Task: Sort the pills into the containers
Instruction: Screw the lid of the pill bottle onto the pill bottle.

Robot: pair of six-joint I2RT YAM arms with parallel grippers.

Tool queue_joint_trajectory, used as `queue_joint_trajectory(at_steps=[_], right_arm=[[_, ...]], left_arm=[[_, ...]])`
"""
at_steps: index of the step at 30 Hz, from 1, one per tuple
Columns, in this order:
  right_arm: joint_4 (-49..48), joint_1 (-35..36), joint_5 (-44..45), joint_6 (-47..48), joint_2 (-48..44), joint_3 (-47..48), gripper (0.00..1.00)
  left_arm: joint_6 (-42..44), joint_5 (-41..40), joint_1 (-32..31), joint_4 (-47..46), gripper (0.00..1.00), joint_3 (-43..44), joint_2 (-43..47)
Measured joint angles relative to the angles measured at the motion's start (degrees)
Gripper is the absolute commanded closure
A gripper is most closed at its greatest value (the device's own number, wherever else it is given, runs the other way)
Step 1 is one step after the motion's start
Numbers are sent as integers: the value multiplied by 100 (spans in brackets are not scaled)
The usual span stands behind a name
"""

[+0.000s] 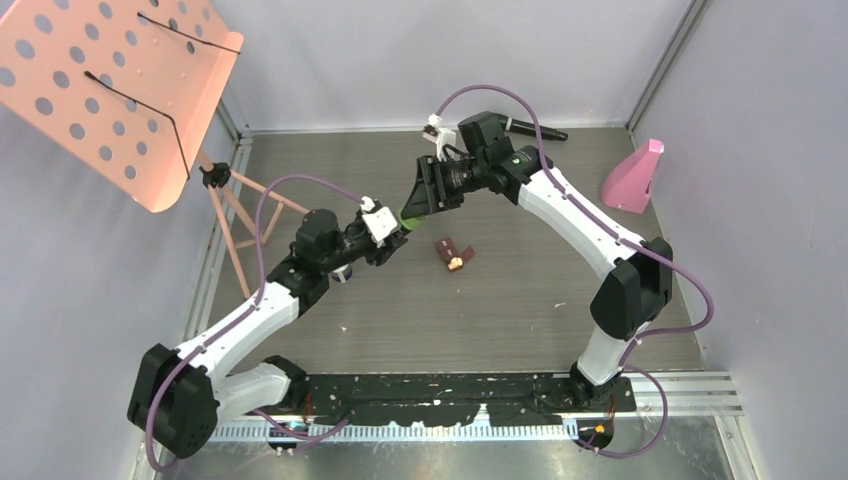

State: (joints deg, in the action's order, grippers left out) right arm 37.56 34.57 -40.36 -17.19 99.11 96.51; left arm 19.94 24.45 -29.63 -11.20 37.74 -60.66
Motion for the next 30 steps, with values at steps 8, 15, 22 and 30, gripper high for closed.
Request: queue_joint_trajectory(at_steps=[8, 15, 22, 30], right_arm=[[-365, 127, 1025, -1622, 33, -44, 50], [-341, 267, 1635, -2218, 120, 245, 36], [-463, 317, 1624, -2378, 125, 343, 29], [-623, 319, 1563, -2363, 157, 378, 4]], left_arm=[[317, -619, -7, -953, 100, -321, -221], [293, -1043, -11, -1379, 100, -435, -221], [127, -1270, -85, -1926, 100, -455, -216], [55, -1537, -103, -2341, 100, -468, -238]])
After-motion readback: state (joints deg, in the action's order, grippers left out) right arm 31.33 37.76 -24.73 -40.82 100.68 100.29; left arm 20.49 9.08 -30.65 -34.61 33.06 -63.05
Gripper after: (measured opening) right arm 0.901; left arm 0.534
